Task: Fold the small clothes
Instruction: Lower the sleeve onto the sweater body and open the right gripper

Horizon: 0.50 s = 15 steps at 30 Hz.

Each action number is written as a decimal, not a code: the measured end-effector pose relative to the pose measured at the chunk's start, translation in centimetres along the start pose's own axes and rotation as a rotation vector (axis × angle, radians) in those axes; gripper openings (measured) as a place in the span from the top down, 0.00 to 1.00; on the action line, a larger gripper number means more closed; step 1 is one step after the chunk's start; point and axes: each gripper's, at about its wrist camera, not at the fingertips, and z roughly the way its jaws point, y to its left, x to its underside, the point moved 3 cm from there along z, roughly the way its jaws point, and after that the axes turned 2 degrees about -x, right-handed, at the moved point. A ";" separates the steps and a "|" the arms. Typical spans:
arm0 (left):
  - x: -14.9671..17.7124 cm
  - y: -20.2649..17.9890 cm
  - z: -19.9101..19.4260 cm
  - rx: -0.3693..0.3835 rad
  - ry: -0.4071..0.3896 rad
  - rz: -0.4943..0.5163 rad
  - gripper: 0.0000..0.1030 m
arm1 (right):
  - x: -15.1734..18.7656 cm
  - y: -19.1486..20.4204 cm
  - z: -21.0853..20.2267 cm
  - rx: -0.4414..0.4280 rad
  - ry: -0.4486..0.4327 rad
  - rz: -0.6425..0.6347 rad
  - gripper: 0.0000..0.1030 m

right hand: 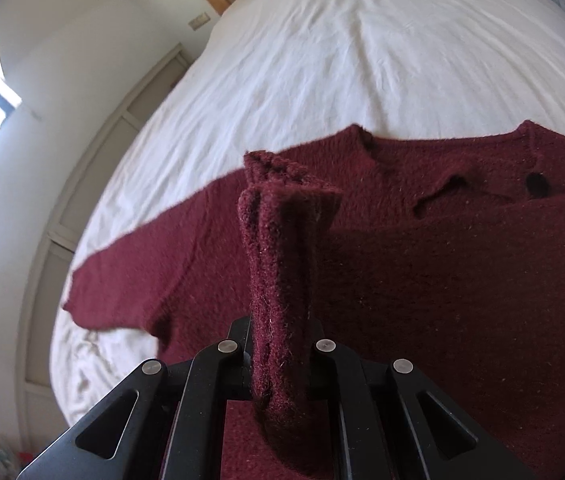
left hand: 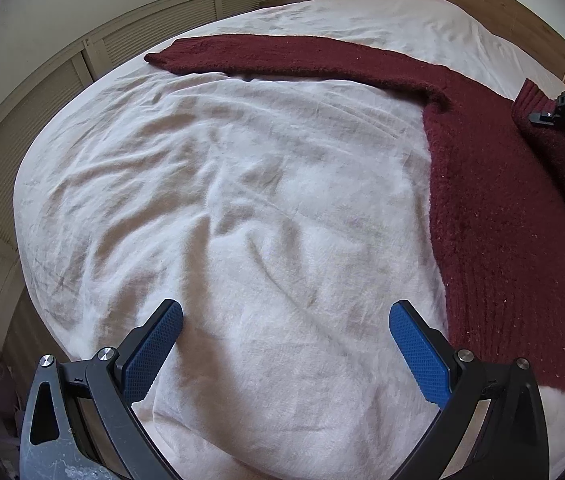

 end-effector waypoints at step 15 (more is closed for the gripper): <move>-1.2 0.2 1.6 -0.016 0.010 0.008 0.01 | 4.3 3.1 4.5 0.310 0.007 -0.304 0.83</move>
